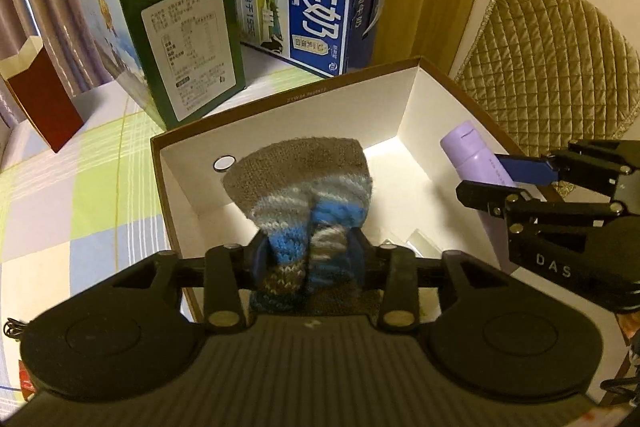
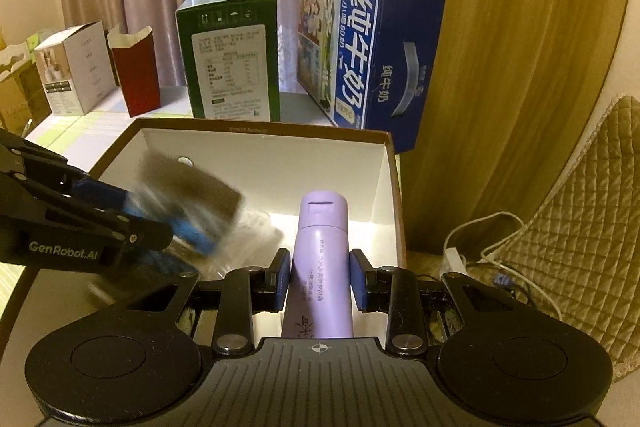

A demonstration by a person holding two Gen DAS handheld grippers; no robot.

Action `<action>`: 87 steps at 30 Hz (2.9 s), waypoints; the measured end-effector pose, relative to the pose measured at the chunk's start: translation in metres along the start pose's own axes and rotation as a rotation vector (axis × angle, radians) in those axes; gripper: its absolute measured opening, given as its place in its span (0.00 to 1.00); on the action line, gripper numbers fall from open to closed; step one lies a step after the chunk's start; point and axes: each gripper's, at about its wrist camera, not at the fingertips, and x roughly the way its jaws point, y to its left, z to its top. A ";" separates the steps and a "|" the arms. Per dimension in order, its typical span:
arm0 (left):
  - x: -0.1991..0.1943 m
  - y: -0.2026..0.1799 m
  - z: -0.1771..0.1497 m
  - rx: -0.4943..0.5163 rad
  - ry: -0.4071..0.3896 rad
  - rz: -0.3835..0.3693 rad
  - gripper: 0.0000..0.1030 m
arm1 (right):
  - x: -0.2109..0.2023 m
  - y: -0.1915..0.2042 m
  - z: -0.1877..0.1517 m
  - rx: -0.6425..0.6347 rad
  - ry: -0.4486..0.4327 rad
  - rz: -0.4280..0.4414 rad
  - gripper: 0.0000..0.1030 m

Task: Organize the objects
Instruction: 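Release the sock into box with left tool while right tool releases tube, then withdraw both open tools from the box back over the candy and cable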

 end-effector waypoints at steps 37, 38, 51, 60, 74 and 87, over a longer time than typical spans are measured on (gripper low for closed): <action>-0.083 0.009 -0.029 -0.009 -0.077 -0.050 0.94 | -0.110 0.009 -0.035 0.269 -0.106 0.100 0.98; -0.088 0.010 -0.031 -0.014 -0.081 -0.045 0.95 | -0.113 0.010 -0.036 0.277 -0.105 0.103 0.98; -0.137 0.005 -0.062 -0.028 -0.110 -0.053 0.99 | -0.150 0.033 -0.054 0.335 -0.096 0.102 0.98; -0.156 0.000 -0.084 -0.031 -0.094 -0.045 0.99 | -0.167 0.048 -0.070 0.366 -0.074 0.101 0.98; -0.183 0.014 -0.130 -0.054 -0.044 -0.041 0.99 | -0.183 0.092 -0.095 0.370 -0.020 0.109 0.98; -0.205 0.061 -0.175 -0.104 -0.005 -0.016 0.99 | -0.176 0.169 -0.098 0.339 0.033 0.178 0.98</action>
